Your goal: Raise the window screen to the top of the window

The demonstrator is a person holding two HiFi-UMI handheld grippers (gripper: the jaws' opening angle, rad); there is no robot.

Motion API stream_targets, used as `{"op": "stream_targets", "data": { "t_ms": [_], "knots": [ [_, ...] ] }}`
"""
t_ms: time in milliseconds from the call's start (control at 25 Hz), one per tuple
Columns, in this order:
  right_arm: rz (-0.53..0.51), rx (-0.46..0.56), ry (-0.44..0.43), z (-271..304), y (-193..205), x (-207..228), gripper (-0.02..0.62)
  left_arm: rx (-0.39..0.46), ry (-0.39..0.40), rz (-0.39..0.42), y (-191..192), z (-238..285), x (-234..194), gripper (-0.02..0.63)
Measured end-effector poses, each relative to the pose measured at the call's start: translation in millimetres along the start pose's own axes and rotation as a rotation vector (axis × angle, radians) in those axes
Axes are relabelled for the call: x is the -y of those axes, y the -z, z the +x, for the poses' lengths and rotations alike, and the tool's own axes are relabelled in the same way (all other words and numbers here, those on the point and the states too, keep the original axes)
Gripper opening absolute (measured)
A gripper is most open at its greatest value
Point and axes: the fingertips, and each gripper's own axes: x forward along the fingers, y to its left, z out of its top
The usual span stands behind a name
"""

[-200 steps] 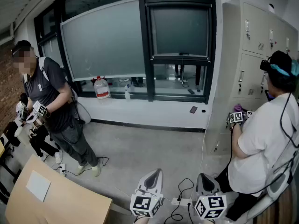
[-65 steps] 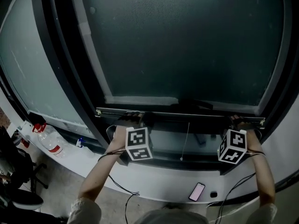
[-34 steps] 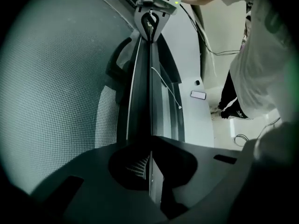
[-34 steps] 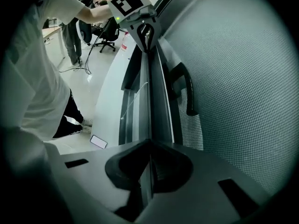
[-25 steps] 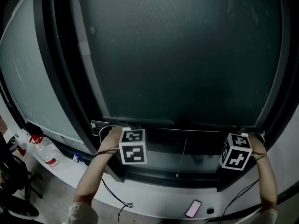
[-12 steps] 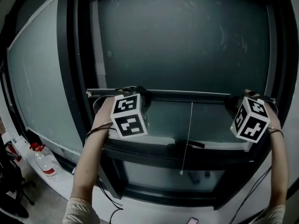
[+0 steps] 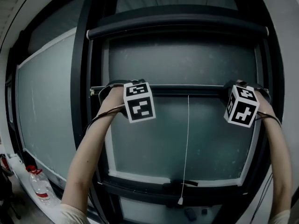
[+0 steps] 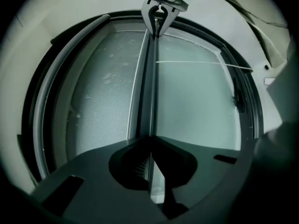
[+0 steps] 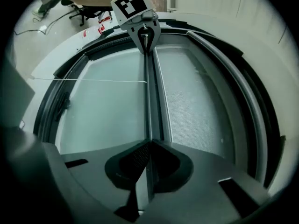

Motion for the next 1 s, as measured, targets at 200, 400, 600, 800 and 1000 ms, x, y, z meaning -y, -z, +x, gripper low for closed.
{"op": "stream_targets", "data": {
  "t_ms": [200,400,600,800,1000],
  "knots": [
    [-0.028,-0.017,0.106,-0.6,-2.3,55.6,0.020,-0.035,-0.123,0.036,-5.7,-2.1,-57.2,0.018],
    [-0.037,-0.038,0.301,-2.9,-5.0,121.2,0.020,0.023,-0.322,-0.010,-11.1,-12.5,-124.6,0.019],
    [-0.037,-0.044,0.383,-4.7,-7.3,158.7,0.020,0.042,-0.533,0.012,-15.7,-17.4,-164.0,0.020],
    [-0.047,-0.058,0.436,-5.0,-6.2,185.0,0.020,0.064,-0.514,-0.014,-18.0,-20.3,-189.7,0.020],
    [-0.039,-0.057,0.501,-6.8,-11.9,211.3,0.020,0.047,-0.559,0.002,-19.7,-22.8,-215.6,0.020]
  ]
}}
